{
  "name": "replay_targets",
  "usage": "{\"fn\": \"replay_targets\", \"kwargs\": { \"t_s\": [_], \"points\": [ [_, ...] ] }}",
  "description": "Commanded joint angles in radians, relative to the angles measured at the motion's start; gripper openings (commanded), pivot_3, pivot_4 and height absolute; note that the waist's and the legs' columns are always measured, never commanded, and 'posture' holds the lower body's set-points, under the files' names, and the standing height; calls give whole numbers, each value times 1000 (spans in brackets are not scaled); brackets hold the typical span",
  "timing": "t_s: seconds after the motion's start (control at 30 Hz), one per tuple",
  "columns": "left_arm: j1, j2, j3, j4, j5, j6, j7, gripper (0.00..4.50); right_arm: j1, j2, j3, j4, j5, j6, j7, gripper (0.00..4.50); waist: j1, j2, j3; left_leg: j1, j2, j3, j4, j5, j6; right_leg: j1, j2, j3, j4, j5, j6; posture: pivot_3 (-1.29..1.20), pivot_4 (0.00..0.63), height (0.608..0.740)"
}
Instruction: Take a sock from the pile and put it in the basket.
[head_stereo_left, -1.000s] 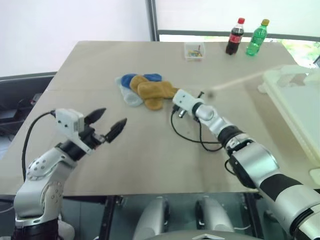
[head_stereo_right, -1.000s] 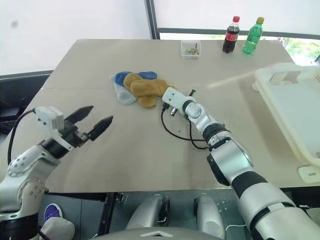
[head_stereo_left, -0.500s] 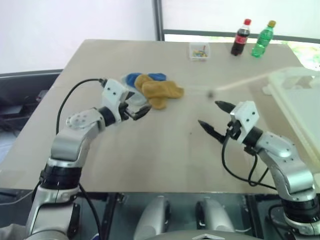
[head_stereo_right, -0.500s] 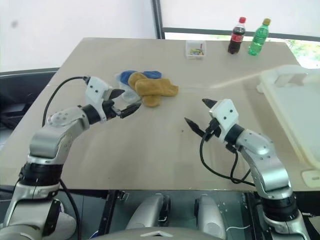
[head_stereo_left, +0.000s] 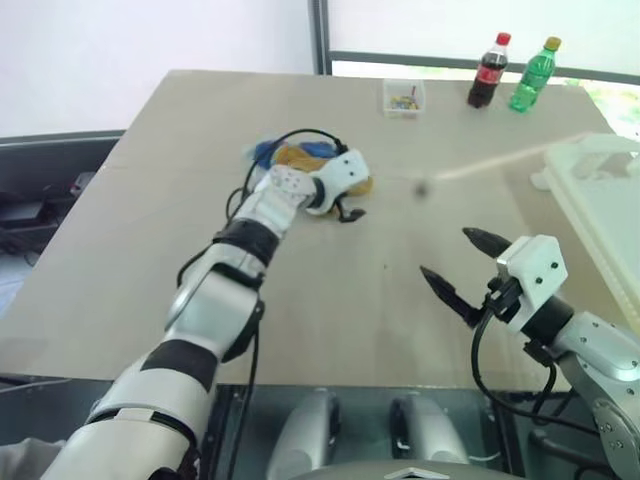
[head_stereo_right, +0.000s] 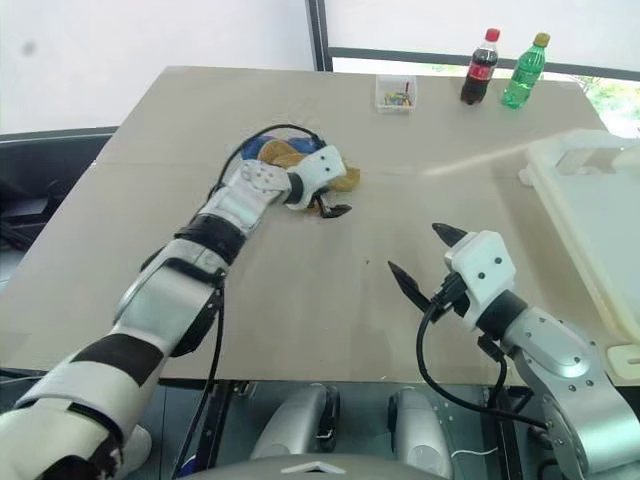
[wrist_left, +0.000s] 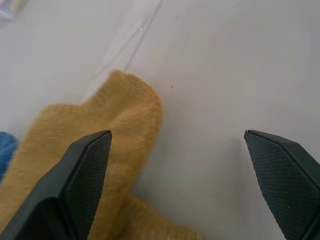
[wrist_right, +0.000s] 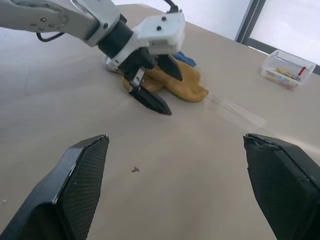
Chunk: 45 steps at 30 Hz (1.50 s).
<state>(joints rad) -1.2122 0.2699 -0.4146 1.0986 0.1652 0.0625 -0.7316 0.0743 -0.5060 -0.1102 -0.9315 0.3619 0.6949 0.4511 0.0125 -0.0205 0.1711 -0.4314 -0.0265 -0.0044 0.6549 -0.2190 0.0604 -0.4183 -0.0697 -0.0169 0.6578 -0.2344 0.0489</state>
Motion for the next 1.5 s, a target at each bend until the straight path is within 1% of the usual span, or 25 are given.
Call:
{"fn": "replay_targets", "kwargs": {
  "t_s": [0.03,0.17,0.4,0.67,0.73,0.77,0.8,0.83,0.87,0.97,1.0,1.03,1.07,1.1,1.13,1.33,1.5],
  "points": [
    [-58,-33,7,95,56,-18,67,4500,-2,-12,-29,-40,17,-11,-6,4428,2,-1,1,0,0,-1,0,0,0,0,0,-1,0,0,0,0,150,729],
    [-79,-61,32,145,82,-13,119,4500,-7,-19,-40,-38,27,-17,-2,4428,2,-1,1,0,0,-1,2,-1,1,1,-1,-1,0,0,1,0,150,729],
    [-88,-75,72,163,92,1,119,4500,-5,-45,-67,-19,24,-33,3,4428,1,-1,1,0,0,-3,7,-1,1,3,-1,-3,2,0,1,0,150,729],
    [-86,-99,122,174,83,53,159,4500,13,-50,-63,-33,19,-43,-7,4428,2,-1,1,-1,0,-3,12,-3,4,5,-1,-4,3,0,1,0,150,729],
    [-83,-107,130,175,82,63,165,3984,18,-49,-59,-35,16,-47,-10,4500,2,-1,1,0,0,-3,13,-3,4,5,-1,-4,3,0,1,0,150,729],
    [-82,-112,141,177,77,72,169,3837,20,-49,-57,-34,14,-49,-10,4500,2,-1,1,0,1,-3,13,-3,4,6,-1,-4,3,1,1,0,150,729],
    [-82,-115,150,178,74,78,171,3481,24,-49,-56,-36,13,-50,-10,4500,2,-1,1,0,0,-3,13,-3,4,6,-1,-4,3,1,2,0,150,729],
    [-83,-120,168,181,62,92,171,2950,24,-49,-55,-34,12,-51,-10,4500,2,-1,1,0,0,-3,14,-3,4,6,-1,-4,3,1,2,0,150,729],
    [-84,-124,180,182,54,102,170,2720,27,-49,-54,-36,12,-51,-10,4500,2,-1,1,0,0,-3,14,-3,4,6,-1,-4,3,1,2,0,150,729],
    [-84,-129,217,192,36,127,179,1535,14,-51,-49,-19,10,-53,-7,4500,0,-1,1,0,1,-3,14,-3,4,6,-1,-4,3,1,2,0,150,729],
    [-83,-128,223,192,35,130,181,911,9,-52,-46,-15,9,-53,-6,4500,0,-1,1,0,1,-3,14,-3,4,6,-1,-4,4,1,2,0,150,729],
    [-83,-128,228,192,34,132,181,911,6,-52,-44,-11,8,-54,-5,4500,0,-1,1,0,1,-3,14,-3,4,6,-1,-4,4,1,2,0,150,729],
    [-83,-128,232,191,34,133,181,725,4,-53,-43,-9,7,-54,-4,4500,0,-1,1,0,1,-3,14,-3,4,6,-1,-4,4,1,2,0,150,729],
    [-82,-127,234,188,35,133,176,221,3,-54,-40,-6,4,-56,-2,4500,1,-1,1,0,1,-3,14,-3,4,6,-1,-4,4,1,2,0,150,729],
    [-82,-126,236,184,35,133,171,11,2,-54,-36,-3,1,-57,-2,4500,1,-1,1,0,1,-3,14,-3,4,6,-1,-4,4,1,2,0,150,729],
    [-75,-113,245,139,29,126,130,11,-3,-52,-25,7,-6,-64,-4,4500,1,-1,1,0,0,-3,14,-3,4,6,-1,-4,4,1,2,0,150,729],
    [-33,-93,241,39,18,146,56,11,-2,-52,-24,8,-4,-67,-2,4500,1,-1,1,0,0,-3,14,-3,4,6,-1,-4,4,1,2,0,150,729]
  ]
}}
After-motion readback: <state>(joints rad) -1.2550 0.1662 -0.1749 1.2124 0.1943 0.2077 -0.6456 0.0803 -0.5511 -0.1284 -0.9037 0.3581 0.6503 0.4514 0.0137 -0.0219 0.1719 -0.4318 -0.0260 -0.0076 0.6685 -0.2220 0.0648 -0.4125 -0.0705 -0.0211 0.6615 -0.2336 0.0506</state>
